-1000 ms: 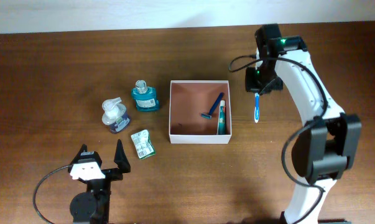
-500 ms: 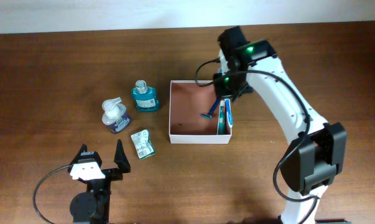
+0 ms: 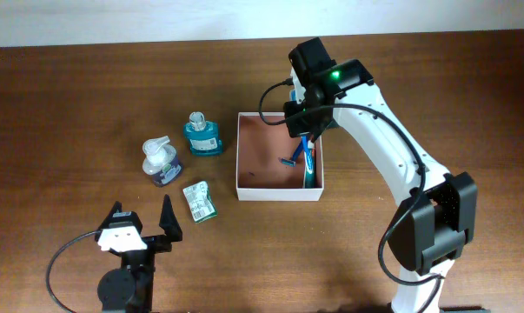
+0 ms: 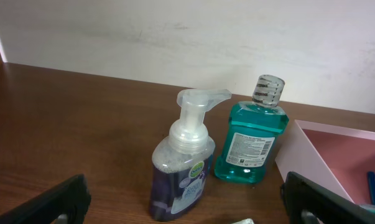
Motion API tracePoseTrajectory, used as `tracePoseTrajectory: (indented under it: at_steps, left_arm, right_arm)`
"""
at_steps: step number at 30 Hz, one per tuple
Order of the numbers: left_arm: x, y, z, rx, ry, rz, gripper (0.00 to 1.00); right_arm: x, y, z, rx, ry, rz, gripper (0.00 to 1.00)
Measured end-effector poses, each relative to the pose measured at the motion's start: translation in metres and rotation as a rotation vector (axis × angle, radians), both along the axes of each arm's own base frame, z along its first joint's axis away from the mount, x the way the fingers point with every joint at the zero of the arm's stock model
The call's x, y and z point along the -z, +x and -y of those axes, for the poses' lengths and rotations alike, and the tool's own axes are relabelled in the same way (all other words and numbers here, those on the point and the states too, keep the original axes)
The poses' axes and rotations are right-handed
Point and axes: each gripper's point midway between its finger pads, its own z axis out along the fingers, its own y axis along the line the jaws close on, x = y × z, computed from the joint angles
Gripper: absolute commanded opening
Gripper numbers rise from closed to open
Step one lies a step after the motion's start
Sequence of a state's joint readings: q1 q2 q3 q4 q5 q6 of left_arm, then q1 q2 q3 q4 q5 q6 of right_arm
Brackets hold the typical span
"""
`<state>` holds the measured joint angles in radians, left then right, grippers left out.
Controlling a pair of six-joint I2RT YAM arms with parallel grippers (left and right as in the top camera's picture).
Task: Pack container
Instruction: 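Lower the toothbrush into the box and open the right gripper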
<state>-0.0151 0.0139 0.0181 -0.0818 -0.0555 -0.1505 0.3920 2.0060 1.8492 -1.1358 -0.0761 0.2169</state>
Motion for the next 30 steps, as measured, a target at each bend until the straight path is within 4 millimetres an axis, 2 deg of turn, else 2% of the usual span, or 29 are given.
tracePoseTrajectory:
  at_steps: [14,18,22,30]
  left_arm:
    - [0.0,0.0,0.0,0.0,0.0,0.0,0.99]
    - [0.0,0.0,0.0,0.0,0.0,0.0,0.99]
    - [0.0,0.0,0.0,0.0,0.0,0.0,0.99]
    - [0.0,0.0,0.0,0.0,0.0,0.0,0.99]
  right_arm:
    - [0.002,-0.001,0.0,0.008,-0.002,-0.01,0.04]
    - [0.014,-0.005,0.002,0.038,-0.004,-0.035,0.04]
    - [0.033,-0.017,0.007,0.074,-0.021,-0.096,0.04]
    - [0.035,-0.013,0.005,0.12,-0.005,-0.088,0.04]
